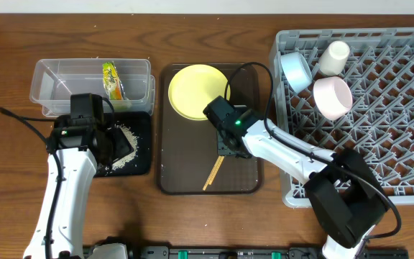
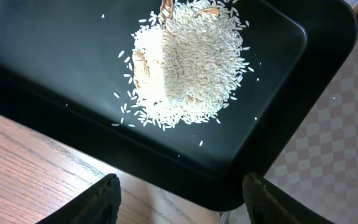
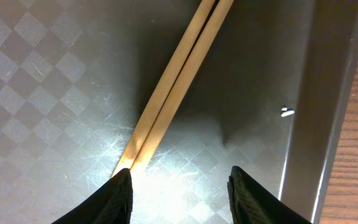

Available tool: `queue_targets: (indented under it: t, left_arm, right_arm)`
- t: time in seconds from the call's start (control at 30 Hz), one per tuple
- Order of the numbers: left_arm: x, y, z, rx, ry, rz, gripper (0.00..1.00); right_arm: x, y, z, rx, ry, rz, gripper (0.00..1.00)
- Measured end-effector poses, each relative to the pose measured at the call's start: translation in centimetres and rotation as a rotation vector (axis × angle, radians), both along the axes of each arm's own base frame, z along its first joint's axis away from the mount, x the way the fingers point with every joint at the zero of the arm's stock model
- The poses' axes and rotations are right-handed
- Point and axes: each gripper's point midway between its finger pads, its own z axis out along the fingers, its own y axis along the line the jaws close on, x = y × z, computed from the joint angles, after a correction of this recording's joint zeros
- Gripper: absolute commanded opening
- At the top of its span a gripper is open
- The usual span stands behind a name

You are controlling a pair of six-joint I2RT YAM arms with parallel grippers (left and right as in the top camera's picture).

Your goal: Sort waste into correct bins and load items into the dishwasher rack

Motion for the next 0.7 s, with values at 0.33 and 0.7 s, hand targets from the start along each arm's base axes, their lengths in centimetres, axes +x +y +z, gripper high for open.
queue_targets:
  t: [0.33, 0.7]
  left_arm:
    - [0.01, 0.00, 0.00, 0.000, 0.000, 0.000, 0.66]
    - [0.00, 0.01, 0.00, 0.000, 0.000, 0.001, 0.66]
  right_arm:
    - [0.39, 0.58, -0.19, 0.022, -0.017, 0.003, 0.47]
    - [0.14, 0.55, -0.87, 0.011, -0.002, 0.007, 0.47]
